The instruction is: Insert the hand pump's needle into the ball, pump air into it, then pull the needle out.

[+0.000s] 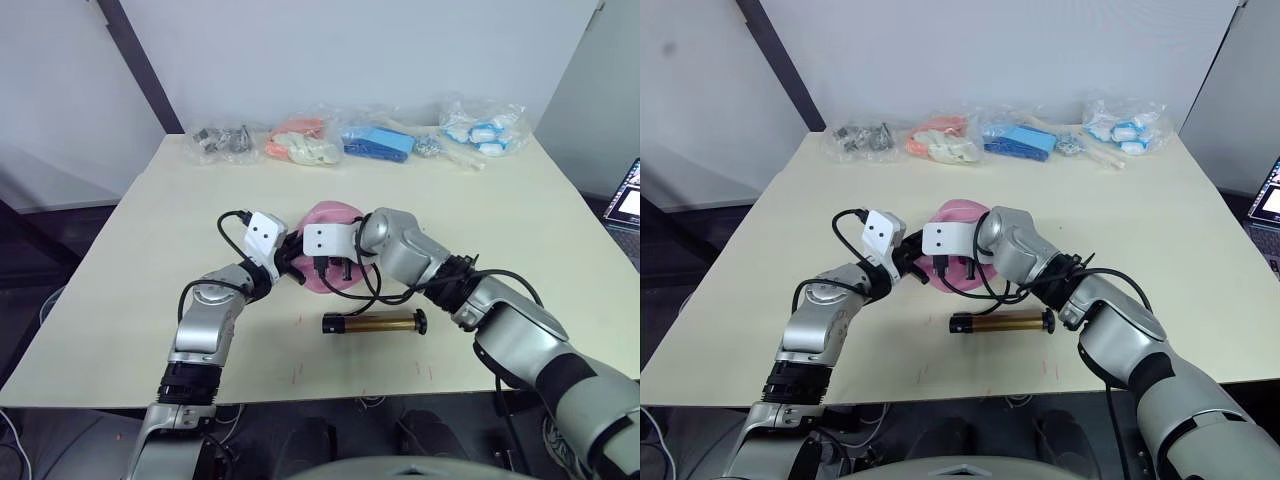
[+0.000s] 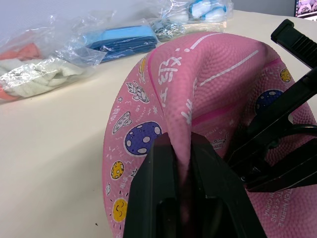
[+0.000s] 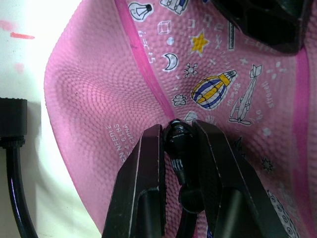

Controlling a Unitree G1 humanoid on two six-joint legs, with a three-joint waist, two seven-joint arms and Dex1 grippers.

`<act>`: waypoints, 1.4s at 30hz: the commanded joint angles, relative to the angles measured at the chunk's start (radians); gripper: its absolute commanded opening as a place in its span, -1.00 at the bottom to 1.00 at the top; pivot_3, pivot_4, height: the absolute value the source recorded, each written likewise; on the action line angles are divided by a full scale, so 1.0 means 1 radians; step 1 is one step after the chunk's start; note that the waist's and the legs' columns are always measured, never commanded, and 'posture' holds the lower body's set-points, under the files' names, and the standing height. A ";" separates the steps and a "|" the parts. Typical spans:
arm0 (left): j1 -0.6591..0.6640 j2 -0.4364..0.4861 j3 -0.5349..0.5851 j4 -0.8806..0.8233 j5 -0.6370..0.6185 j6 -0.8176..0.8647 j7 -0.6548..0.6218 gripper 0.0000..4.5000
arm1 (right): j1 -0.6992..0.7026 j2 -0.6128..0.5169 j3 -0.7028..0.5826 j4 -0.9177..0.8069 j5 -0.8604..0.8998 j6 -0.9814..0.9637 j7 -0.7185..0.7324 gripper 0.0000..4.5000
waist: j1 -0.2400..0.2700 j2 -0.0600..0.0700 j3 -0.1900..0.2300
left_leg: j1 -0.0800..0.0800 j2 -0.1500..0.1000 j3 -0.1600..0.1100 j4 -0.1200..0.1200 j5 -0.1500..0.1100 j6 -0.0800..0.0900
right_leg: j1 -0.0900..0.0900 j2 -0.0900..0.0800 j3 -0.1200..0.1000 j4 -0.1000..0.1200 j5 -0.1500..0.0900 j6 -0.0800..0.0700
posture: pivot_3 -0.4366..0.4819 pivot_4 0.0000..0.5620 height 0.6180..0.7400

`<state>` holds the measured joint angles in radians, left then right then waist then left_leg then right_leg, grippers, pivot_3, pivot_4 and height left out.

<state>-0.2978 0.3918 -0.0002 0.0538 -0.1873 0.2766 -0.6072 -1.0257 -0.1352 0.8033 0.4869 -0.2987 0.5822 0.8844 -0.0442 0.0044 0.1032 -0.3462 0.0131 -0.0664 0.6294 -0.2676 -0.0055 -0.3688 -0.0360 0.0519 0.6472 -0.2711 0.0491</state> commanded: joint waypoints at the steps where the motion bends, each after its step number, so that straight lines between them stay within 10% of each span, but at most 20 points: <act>1: 0.030 0.016 -0.031 0.026 0.009 0.015 -0.037 -1.00 | 0.100 -0.083 0.003 0.150 -0.063 0.096 -0.021 -0.85 | 0.000 0.001 0.001 | 0.000 -0.001 -0.001 0.000 0.000 0.000 | 0.000 0.000 0.000 0.000 0.000 0.000 | -0.05 -0.47 0.94; 16: -0.033 0.030 -0.036 0.097 0.023 -0.012 -0.059 -1.00 | 0.148 -0.241 -0.061 -0.541 -0.015 0.452 0.099 -0.85 | 0.036 0.007 0.031 | -0.028 -0.018 -0.035 -0.001 0.011 -0.012 | -0.012 -0.010 -0.022 -0.006 0.002 0.006 | -0.05 -0.47 0.94; 33: -0.043 0.032 -0.041 0.139 0.019 -0.051 -0.065 -1.00 | 0.139 -0.274 -0.115 -0.597 0.061 0.488 0.028 -0.85 | 0.040 0.004 0.046 | -0.038 -0.038 -0.059 0.000 0.013 -0.013 | -0.014 -0.025 -0.038 -0.006 0.000 0.011 | -0.05 -0.47 0.94; 42: -0.045 0.033 -0.040 0.155 0.025 -0.067 -0.062 -1.00 | 0.151 -0.321 -0.140 -0.655 0.105 0.481 0.016 0.90 | 0.033 0.005 0.049 | -0.037 -0.038 -0.062 0.000 0.014 -0.014 | -0.013 -0.025 -0.040 -0.005 0.000 0.011 | -0.05 -0.47 0.94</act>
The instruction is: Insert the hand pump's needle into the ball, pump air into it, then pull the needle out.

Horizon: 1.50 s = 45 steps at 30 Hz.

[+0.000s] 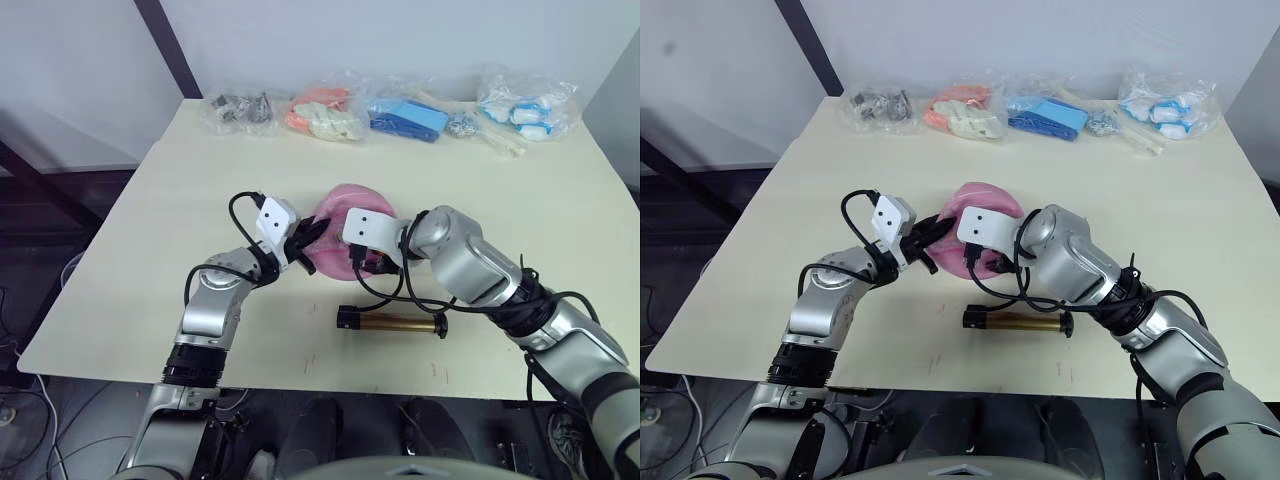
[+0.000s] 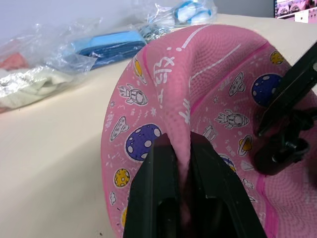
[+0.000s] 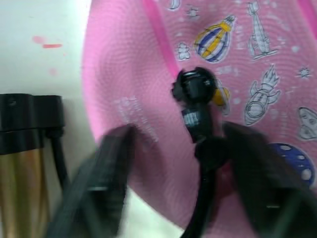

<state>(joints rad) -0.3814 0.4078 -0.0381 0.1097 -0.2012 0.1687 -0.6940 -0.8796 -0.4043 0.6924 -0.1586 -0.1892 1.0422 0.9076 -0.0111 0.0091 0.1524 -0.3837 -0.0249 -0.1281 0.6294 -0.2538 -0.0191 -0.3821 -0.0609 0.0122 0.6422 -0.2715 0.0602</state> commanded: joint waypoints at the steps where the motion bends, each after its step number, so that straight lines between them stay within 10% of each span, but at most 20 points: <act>1: 0.038 0.017 -0.003 0.101 0.039 0.039 0.025 -1.00 | 0.004 -0.061 -0.033 -0.021 0.000 0.013 -0.007 0.99 | 0.000 0.000 0.001 | 0.000 0.000 -0.001 0.000 0.001 -0.001 | 0.000 0.000 0.000 0.000 0.000 0.000 | -0.05 -0.47 0.94; 10: 0.032 0.011 -0.004 0.113 0.041 0.032 0.024 -1.00 | 0.040 -0.123 -0.187 -0.149 0.095 -0.095 -0.027 0.99 | 0.001 -0.004 0.009 | -0.001 0.000 -0.002 0.000 0.004 -0.001 | 0.000 0.000 -0.002 0.000 0.000 0.000 | -0.05 -0.47 0.94; 28: -0.014 0.004 -0.008 0.120 0.038 0.018 0.012 -1.00 | 0.620 -0.110 -0.773 -0.340 0.429 -0.518 -0.094 0.99 | 0.001 -0.007 0.012 | -0.003 -0.002 -0.001 -0.001 0.004 -0.001 | 0.001 -0.002 -0.001 0.000 0.000 0.000 | -0.05 -0.47 0.94; 45: -0.015 0.004 -0.021 -0.042 0.034 0.063 0.016 -1.00 | 0.949 -0.159 -1.065 -0.235 0.773 -0.838 0.163 0.99 | 0.007 -0.012 0.015 | -0.002 -0.002 0.004 0.000 0.004 0.000 | 0.002 -0.001 -0.001 0.000 0.001 -0.001 | -0.05 -0.47 0.94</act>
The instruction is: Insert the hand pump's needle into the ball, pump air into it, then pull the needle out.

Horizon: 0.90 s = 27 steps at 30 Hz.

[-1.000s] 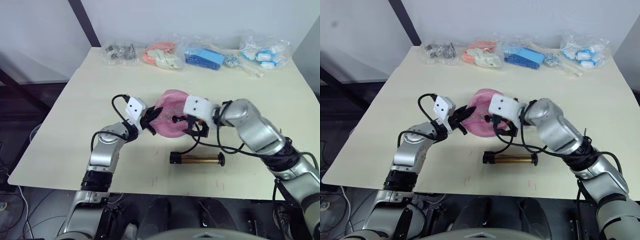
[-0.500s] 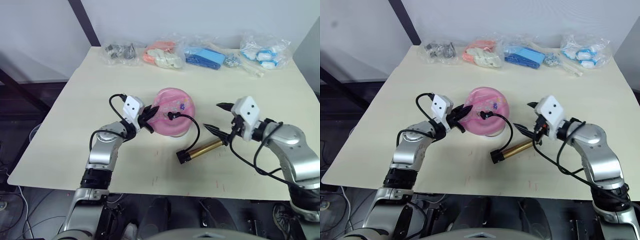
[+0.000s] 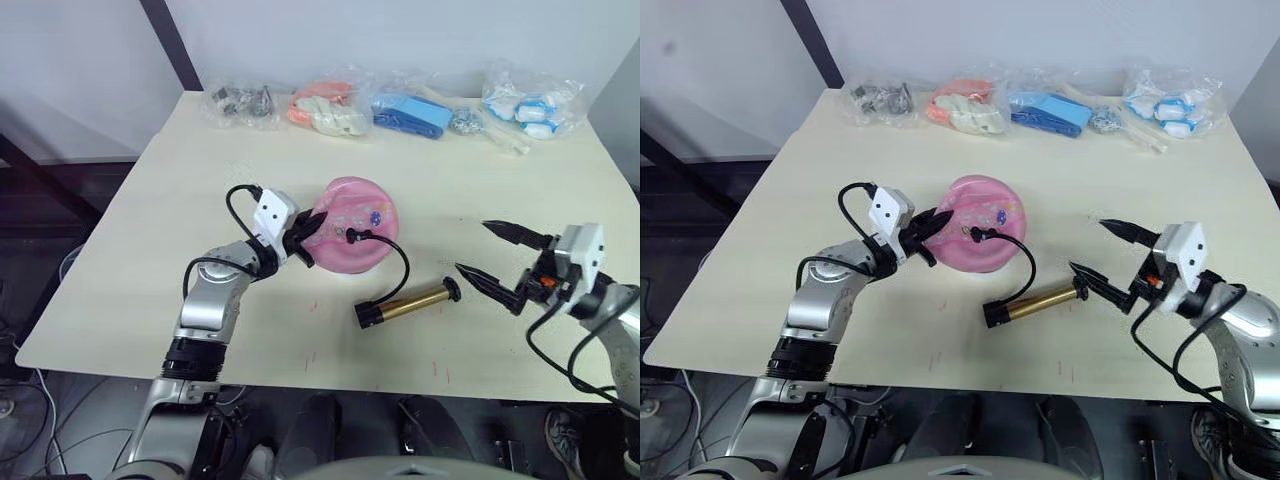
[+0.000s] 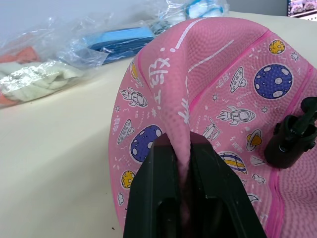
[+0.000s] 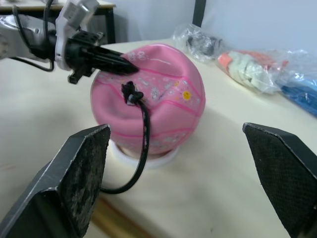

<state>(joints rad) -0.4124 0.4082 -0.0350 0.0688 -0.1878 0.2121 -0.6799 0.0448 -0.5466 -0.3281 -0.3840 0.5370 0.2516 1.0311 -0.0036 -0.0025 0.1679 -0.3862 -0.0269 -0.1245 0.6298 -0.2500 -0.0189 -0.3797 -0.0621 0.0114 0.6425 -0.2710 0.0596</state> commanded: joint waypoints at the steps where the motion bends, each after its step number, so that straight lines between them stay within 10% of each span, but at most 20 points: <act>1: 0.016 0.006 -0.027 -0.004 0.026 0.017 0.003 -1.00 | 0.040 -0.022 -0.052 -0.002 0.050 -0.063 0.052 0.99 | 0.000 0.000 0.000 | 0.000 0.000 0.000 0.000 0.000 0.000 | 0.000 0.000 0.000 0.000 0.000 0.000 | -0.05 -0.47 0.94; 19: 0.008 0.013 -0.042 -0.091 0.032 0.052 0.005 -1.00 | 0.187 -0.076 -0.139 0.059 0.105 -0.189 0.133 0.99 | 0.004 -0.001 0.001 | 0.000 0.000 0.002 0.003 0.000 0.000 | 0.001 0.000 0.002 0.001 0.002 -0.003 | -0.05 -0.47 0.94; 27: 0.003 0.006 -0.022 -0.118 -0.003 0.083 0.000 0.50 | 0.183 -0.073 -0.146 0.066 0.139 -0.217 0.152 1.00 | 0.000 -0.003 0.002 | 0.000 0.000 0.002 0.003 0.000 0.000 | 0.001 0.001 0.002 0.001 0.002 -0.003 | -0.05 -0.47 0.94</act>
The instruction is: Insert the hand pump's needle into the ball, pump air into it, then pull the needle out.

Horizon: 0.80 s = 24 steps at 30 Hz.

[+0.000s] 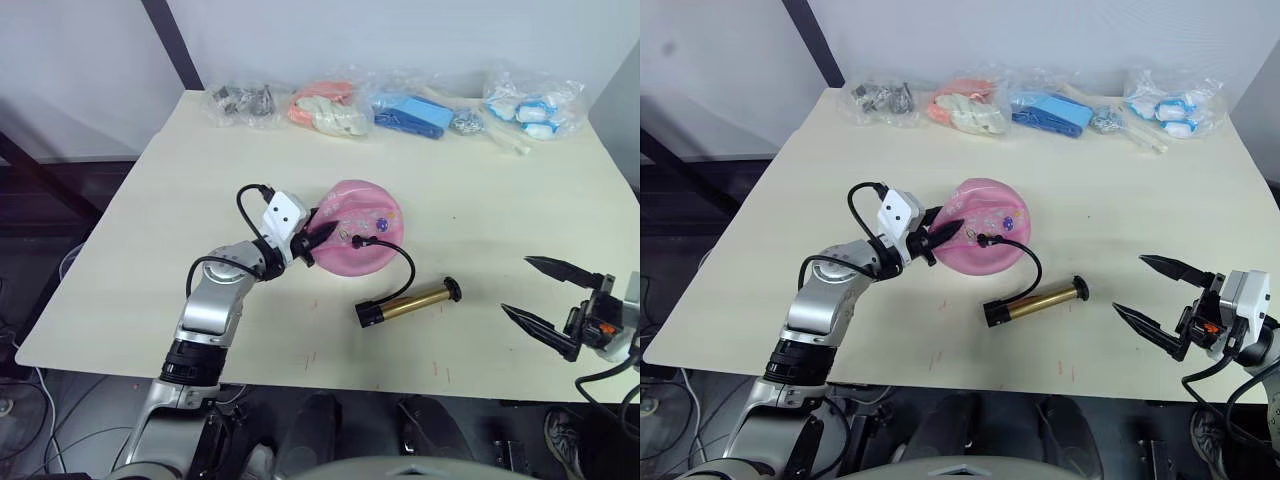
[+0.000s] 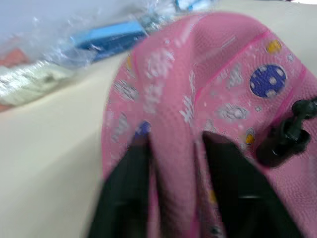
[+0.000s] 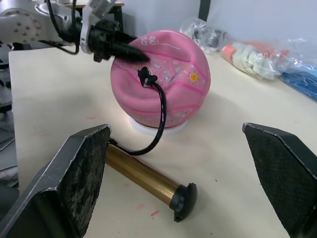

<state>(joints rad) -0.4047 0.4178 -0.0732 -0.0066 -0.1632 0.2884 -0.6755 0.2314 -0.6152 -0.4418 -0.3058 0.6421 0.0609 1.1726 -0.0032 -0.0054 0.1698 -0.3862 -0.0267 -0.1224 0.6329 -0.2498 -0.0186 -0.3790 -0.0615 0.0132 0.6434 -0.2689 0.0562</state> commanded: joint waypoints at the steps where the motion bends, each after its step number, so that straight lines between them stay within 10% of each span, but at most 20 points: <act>1: -0.007 -0.004 0.019 -0.047 -0.032 0.010 -0.005 0.70 | -0.004 -0.005 -0.030 -0.012 0.039 -0.026 0.013 1.00 | -0.002 0.000 0.000 | 0.000 0.000 0.000 0.000 0.000 0.000 | 0.000 0.000 0.000 0.000 0.000 0.000 | -0.05 -0.47 0.94; 3: -0.012 -0.006 0.025 -0.061 -0.047 0.014 -0.010 0.93 | -0.005 -0.006 -0.028 -0.012 0.047 -0.025 0.015 1.00 | -0.004 0.000 0.000 | 0.000 0.000 0.000 0.000 0.000 0.000 | 0.000 0.000 0.000 0.000 0.000 0.000 | -0.05 -0.47 0.94; 24: 0.039 0.135 0.160 -0.199 -0.264 0.023 -0.201 0.93 | -0.015 0.005 0.014 -0.011 0.054 -0.028 0.016 1.00 | -0.012 0.000 0.000 | 0.003 0.001 0.004 0.001 0.000 0.000 | 0.000 0.001 0.004 0.004 0.000 0.000 | -0.05 -0.47 0.94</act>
<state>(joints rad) -0.3716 0.5282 0.0453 -0.1652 -0.3881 0.3244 -0.8328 0.2204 -0.6131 -0.4278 -0.3036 0.6884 0.0489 1.1892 -0.0149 -0.0053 0.1699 -0.3834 -0.0252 -0.1178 0.6339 -0.2498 -0.0187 -0.3791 -0.0604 0.0175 0.6480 -0.2687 0.0558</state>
